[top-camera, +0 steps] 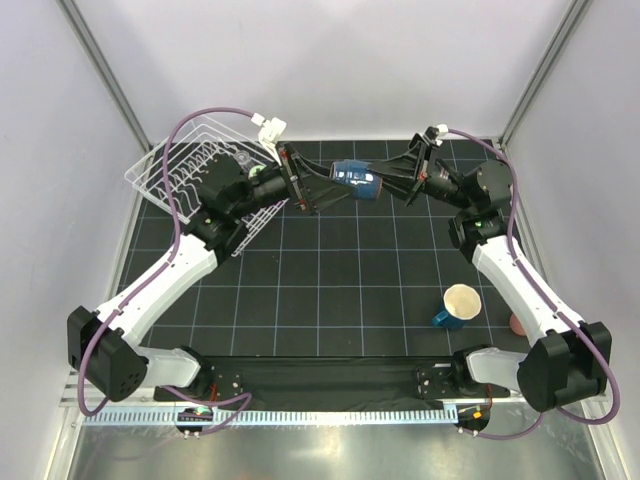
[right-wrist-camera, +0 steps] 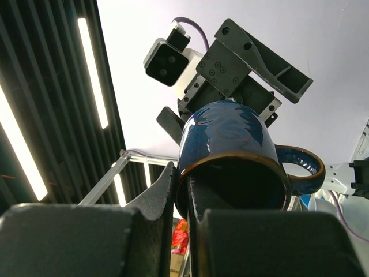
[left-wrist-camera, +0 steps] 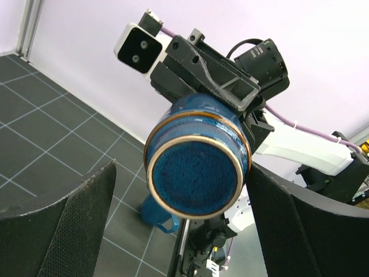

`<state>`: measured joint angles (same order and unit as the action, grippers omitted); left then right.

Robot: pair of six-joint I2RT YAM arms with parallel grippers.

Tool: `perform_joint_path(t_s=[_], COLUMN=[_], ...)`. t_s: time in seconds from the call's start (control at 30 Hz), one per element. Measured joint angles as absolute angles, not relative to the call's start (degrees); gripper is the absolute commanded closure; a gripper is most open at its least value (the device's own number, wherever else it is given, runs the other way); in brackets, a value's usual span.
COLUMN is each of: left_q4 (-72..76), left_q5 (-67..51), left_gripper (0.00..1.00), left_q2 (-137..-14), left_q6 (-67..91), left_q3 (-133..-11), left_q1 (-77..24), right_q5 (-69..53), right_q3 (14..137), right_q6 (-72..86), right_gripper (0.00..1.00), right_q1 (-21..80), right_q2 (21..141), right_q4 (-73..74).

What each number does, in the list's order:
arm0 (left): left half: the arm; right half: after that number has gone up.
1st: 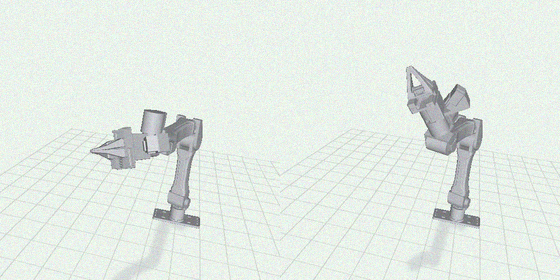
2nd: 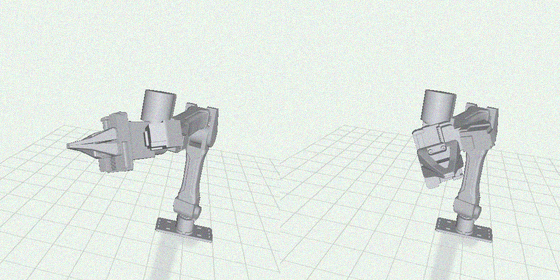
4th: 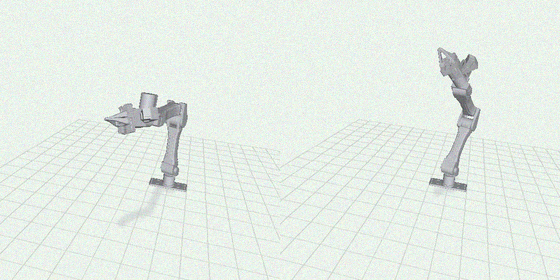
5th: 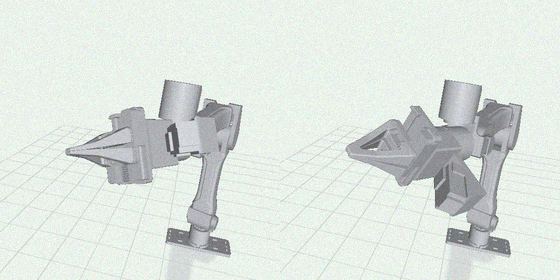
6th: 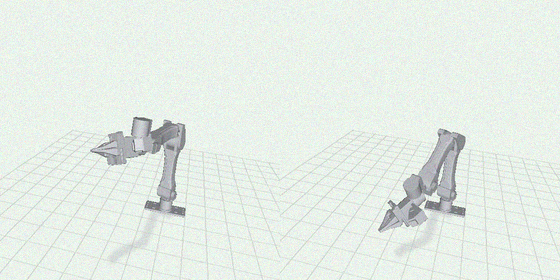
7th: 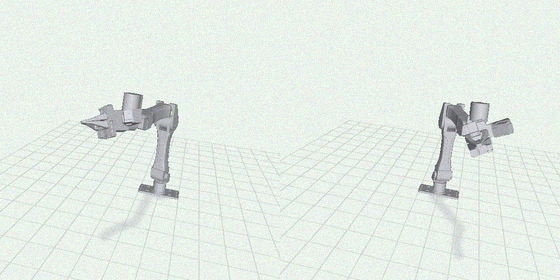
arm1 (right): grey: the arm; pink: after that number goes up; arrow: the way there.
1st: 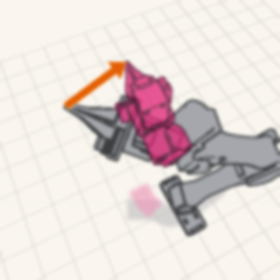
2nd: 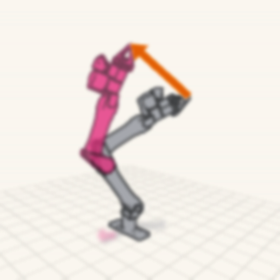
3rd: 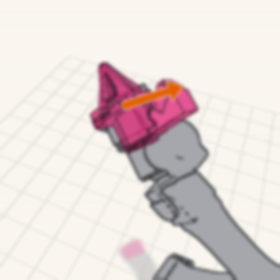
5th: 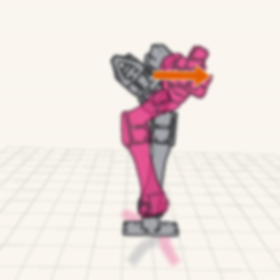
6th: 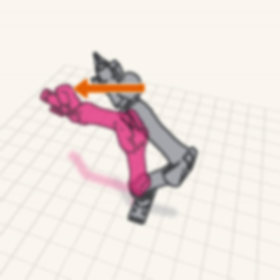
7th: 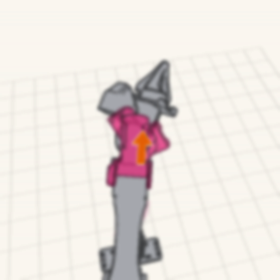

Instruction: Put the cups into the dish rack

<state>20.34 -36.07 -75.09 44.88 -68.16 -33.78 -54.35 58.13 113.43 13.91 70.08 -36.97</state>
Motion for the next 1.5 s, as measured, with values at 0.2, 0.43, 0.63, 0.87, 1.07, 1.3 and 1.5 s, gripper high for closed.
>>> perform_joint_path(t_s=[0.2,0.43,0.63,0.87,1.07,1.3,1.5], left_q4=[21.19,23.11,23.57,23.62,23.07,21.58,21.41], left_q5=[-36.56,-37.65,-37.69,-38.22,-39.18,-40.64,-41.04], left_gripper=[0.16,0.19,0.39,0.29,0.27,0.36,0.82], left_q2=[-75.09,-75.09,-75.09,-75.09,-75.05,-74.91,-74.94], left_q6=[45.04,46.52,47.18,47.88,47.48,46.17,46.13], left_q3=[-68.25,-68.25,-68.25,-68.25,-68.25,-68.25,-68.25], left_q1=[-33.78,-33.8,-33.78,-33.71,-33.67,-33.65,-33.56], right_q5=[-53.15,-52.07,-51.99,-51.88,-51.77,-51.75,-51.99], right_q3=[58.13,58.13,58.13,58.13,58.13,58.13,58.13], right_q6=[113.43,113.51,113.62,114.02,114.15,114.19,114.21], right_gripper=[0.96,0.96,0.96,0.96,0.96,0.96,0.96], right_q1=[15.77,18.15,19.27,19.44,19.51,19.55,19.55], right_q2=[70.13,70.46,71.68,72.18,72.82,72.82,72.97], right_q4=[-36.82,-36.88,-36.88,-37.93,-39.16,-39.46,-39.64])
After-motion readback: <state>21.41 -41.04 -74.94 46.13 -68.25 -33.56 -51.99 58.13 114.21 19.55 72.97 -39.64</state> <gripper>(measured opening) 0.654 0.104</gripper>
